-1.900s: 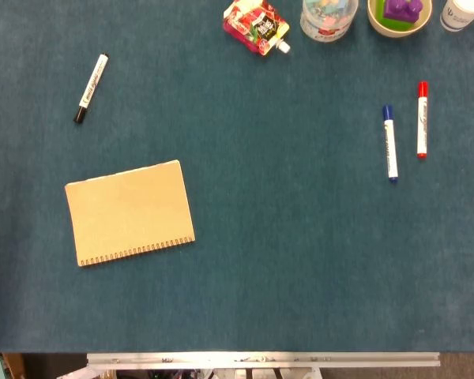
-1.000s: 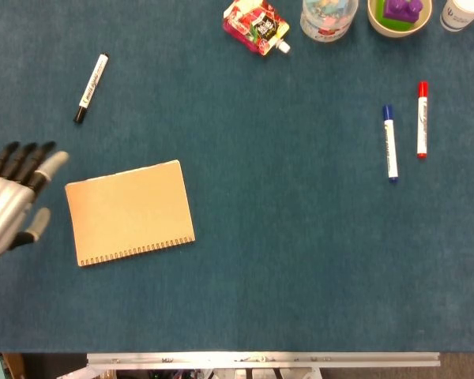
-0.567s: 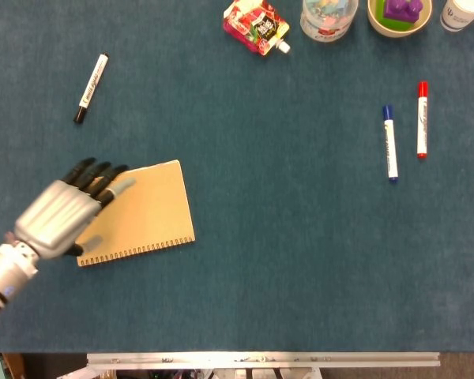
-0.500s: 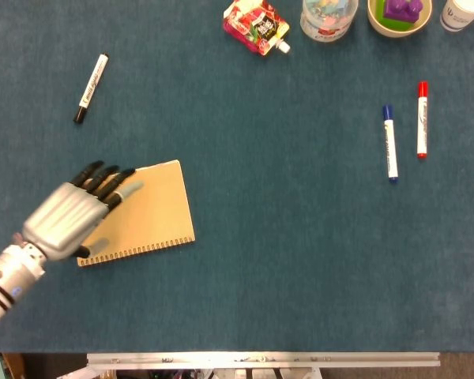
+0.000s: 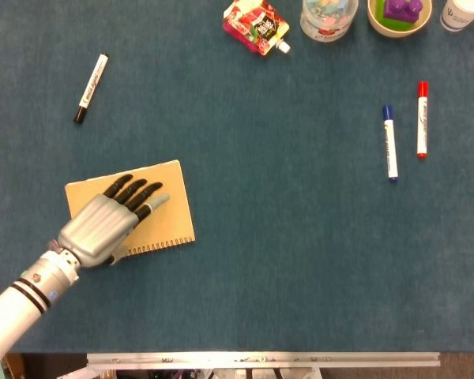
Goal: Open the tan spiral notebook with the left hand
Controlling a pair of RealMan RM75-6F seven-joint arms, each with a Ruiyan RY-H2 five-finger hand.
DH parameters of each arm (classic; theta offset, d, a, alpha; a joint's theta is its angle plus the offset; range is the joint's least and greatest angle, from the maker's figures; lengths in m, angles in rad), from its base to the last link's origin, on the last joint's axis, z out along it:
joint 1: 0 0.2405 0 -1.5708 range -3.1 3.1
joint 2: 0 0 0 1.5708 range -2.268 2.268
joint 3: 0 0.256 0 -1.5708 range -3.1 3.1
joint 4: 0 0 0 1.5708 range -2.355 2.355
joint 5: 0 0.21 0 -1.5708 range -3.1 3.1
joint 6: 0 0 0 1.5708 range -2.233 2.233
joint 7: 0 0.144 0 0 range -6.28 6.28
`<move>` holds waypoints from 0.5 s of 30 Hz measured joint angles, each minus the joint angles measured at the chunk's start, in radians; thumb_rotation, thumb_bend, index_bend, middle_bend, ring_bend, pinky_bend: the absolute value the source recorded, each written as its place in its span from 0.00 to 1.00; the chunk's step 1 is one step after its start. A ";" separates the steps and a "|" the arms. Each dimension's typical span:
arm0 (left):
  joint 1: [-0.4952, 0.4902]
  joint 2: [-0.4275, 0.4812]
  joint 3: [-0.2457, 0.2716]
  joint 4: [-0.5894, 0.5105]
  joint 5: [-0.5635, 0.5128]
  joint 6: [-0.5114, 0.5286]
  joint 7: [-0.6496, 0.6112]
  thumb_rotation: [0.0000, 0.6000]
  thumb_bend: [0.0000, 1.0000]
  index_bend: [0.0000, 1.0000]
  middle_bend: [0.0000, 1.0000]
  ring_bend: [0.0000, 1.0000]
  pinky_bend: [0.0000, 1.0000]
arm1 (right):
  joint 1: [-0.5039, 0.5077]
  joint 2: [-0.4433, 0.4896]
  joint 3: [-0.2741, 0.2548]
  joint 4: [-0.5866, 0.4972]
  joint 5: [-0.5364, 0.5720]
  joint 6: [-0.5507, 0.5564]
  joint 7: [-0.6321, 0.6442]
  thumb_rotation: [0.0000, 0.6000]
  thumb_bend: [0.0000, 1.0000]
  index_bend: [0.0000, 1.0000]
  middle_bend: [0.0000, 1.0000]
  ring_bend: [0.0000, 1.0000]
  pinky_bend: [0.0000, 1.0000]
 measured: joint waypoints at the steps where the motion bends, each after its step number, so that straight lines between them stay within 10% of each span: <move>1: -0.001 -0.007 0.002 -0.002 -0.007 -0.003 0.011 1.00 0.26 0.00 0.00 0.00 0.00 | 0.000 -0.001 0.000 0.002 0.000 0.000 0.002 1.00 0.22 0.24 0.25 0.15 0.27; 15: -0.028 -0.128 -0.016 -0.018 -0.097 -0.029 0.115 0.95 0.25 0.00 0.00 0.00 0.00 | -0.012 0.003 -0.003 0.031 0.005 0.005 0.045 1.00 0.22 0.24 0.25 0.15 0.27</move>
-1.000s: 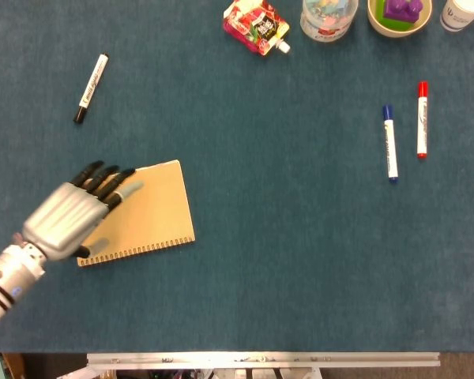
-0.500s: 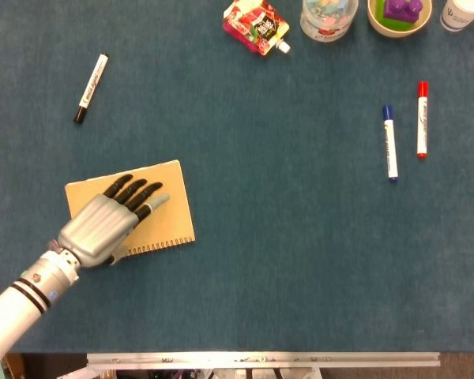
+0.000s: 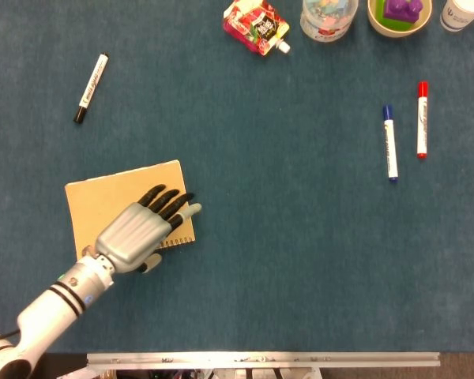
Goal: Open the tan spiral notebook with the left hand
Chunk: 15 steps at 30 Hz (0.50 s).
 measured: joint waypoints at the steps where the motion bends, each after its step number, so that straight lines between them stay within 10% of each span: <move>1: -0.002 -0.007 -0.003 0.001 -0.008 -0.001 0.005 0.96 0.25 0.00 0.00 0.00 0.00 | -0.001 0.000 0.000 0.003 0.001 0.000 0.004 1.00 0.22 0.24 0.25 0.15 0.27; 15: -0.016 -0.079 -0.009 0.044 -0.089 0.010 0.071 0.86 0.25 0.00 0.00 0.00 0.00 | -0.011 0.006 0.002 0.021 0.006 0.005 0.032 1.00 0.22 0.24 0.25 0.15 0.27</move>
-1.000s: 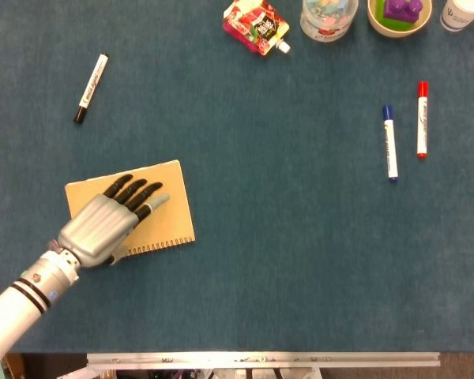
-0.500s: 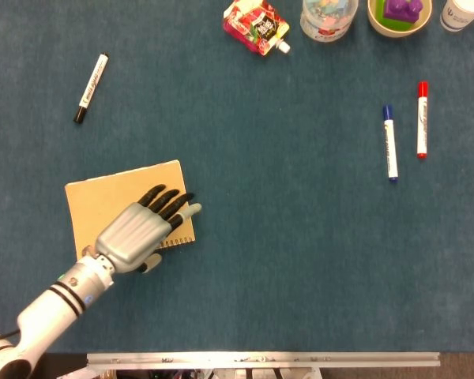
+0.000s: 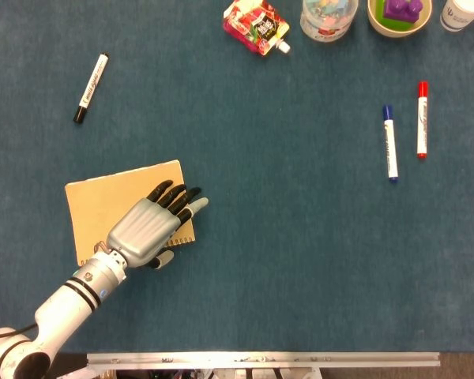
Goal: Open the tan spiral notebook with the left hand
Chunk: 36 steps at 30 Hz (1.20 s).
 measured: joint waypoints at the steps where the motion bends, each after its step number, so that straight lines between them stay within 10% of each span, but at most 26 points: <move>1: -0.001 -0.003 0.001 0.001 -0.004 0.000 0.005 0.86 0.25 0.00 0.00 0.00 0.00 | 0.000 0.000 0.000 0.001 0.000 0.000 0.001 1.00 0.22 0.24 0.25 0.15 0.27; 36: -0.111 -0.091 -0.117 0.171 -0.221 0.021 0.221 0.85 0.25 0.00 0.00 0.00 0.00 | -0.036 -0.002 -0.001 0.026 0.000 0.036 0.052 1.00 0.22 0.24 0.25 0.15 0.27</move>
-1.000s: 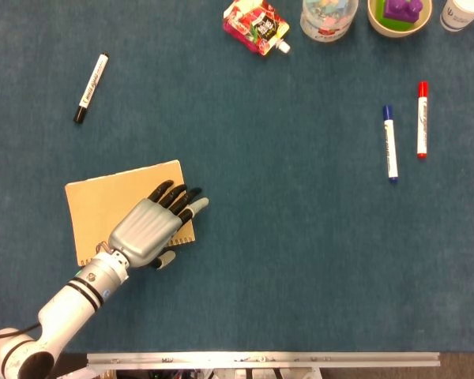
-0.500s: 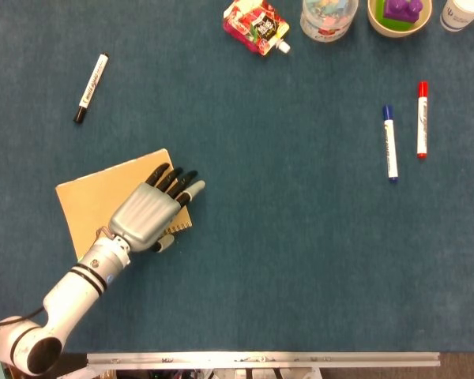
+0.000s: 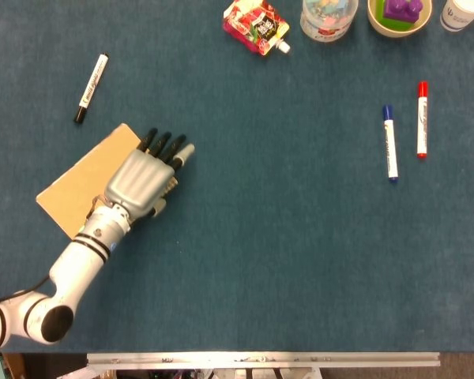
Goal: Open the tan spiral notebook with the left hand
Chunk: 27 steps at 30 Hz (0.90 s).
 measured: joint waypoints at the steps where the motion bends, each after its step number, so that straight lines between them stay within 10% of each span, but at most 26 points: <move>1: -0.003 0.001 -0.005 0.000 -0.011 0.001 0.004 0.85 0.25 0.00 0.00 0.00 0.00 | -0.001 0.000 0.000 0.000 -0.001 0.001 0.001 1.00 0.22 0.24 0.25 0.15 0.27; 7: -0.008 0.064 -0.013 -0.086 -0.043 0.006 -0.004 0.80 0.25 0.00 0.00 0.00 0.00 | 0.000 -0.002 0.000 0.003 -0.006 -0.001 0.006 1.00 0.22 0.24 0.25 0.15 0.27; 14: 0.009 0.256 -0.001 -0.261 -0.068 0.006 -0.068 0.02 0.24 0.00 0.00 0.00 0.00 | 0.008 -0.009 0.000 0.009 -0.015 -0.011 0.011 1.00 0.22 0.24 0.25 0.15 0.27; 27: 0.060 0.453 0.049 -0.249 -0.187 -0.065 -0.291 0.00 0.20 0.14 0.18 0.04 0.00 | 0.022 -0.014 -0.001 0.004 -0.025 -0.026 0.000 1.00 0.22 0.24 0.25 0.15 0.27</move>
